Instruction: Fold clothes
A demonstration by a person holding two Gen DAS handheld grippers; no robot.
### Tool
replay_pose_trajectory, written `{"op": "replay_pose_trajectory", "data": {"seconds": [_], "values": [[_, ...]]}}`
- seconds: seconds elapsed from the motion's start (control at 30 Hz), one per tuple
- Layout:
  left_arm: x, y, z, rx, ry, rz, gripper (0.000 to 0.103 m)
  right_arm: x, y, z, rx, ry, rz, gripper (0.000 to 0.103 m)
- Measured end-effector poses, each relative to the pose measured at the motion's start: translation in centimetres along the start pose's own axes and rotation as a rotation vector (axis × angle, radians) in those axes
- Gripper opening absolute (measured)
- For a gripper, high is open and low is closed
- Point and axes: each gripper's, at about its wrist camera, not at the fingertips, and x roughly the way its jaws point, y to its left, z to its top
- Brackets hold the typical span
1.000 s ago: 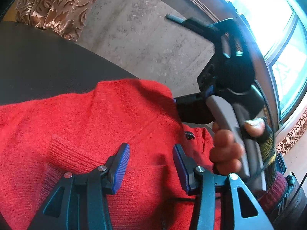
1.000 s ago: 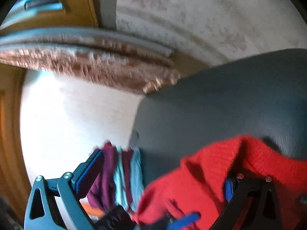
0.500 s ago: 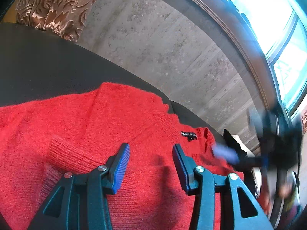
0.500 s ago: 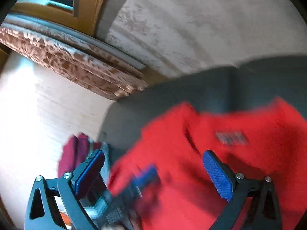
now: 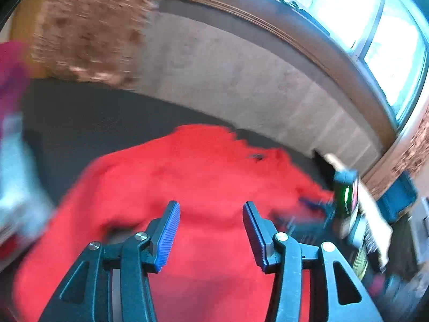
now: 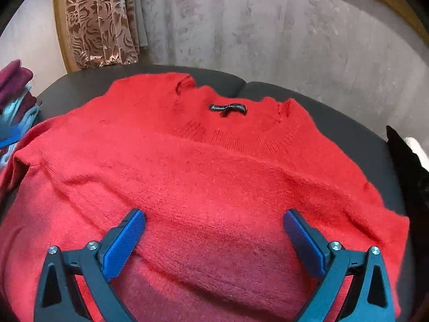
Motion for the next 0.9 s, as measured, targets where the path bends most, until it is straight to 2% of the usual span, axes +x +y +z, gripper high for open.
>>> {"op": "replay_pose_trajectory", "data": {"seconds": [0.07,0.17,0.23,0.27,0.37,0.4,0.5,0.63,0.8,0.9], "values": [[-3.8,3.6,-2.9,0.002,0.016,0.070,0.049,0.2,0.3,-0.1,-0.022,-0.005,-0.024,0.103],[-9.2,6.9,-8.2,0.001,0.044,0.214,0.049,0.5,0.7,-0.2,-0.056,-0.012,-0.060,0.103],[-12.2,9.0,-11.7,-0.035,0.083,0.278,0.049,0.6,0.9,-0.3,-0.074,-0.016,-0.079,0.103],[-13.4,9.8,-13.0,-0.049,0.095,0.307,0.049,0.6,1.0,-0.4,-0.076,-0.017,-0.078,0.103],[-15.5,10.8,-16.4,-0.095,0.133,0.319,0.050,0.7,0.8,-0.4,-0.081,-0.018,-0.076,0.103],[-15.7,10.4,-17.0,-0.080,0.139,0.321,0.050,0.6,0.8,-0.5,-0.084,-0.018,-0.075,0.103],[-15.2,7.2,-17.2,0.059,0.118,0.302,0.052,0.4,0.9,-0.8,-0.090,-0.017,-0.076,0.103],[-11.7,4.1,-16.5,0.251,0.141,0.323,0.053,0.3,1.0,-1.0,-0.094,-0.017,-0.080,0.103],[-7.3,3.5,-15.4,0.280,0.167,0.339,0.053,0.3,1.0,-0.9,-0.093,-0.017,-0.081,0.103],[-6.1,4.1,-15.5,0.282,0.176,0.405,0.056,0.2,1.0,-0.9,-0.089,-0.020,-0.077,0.103]]}}
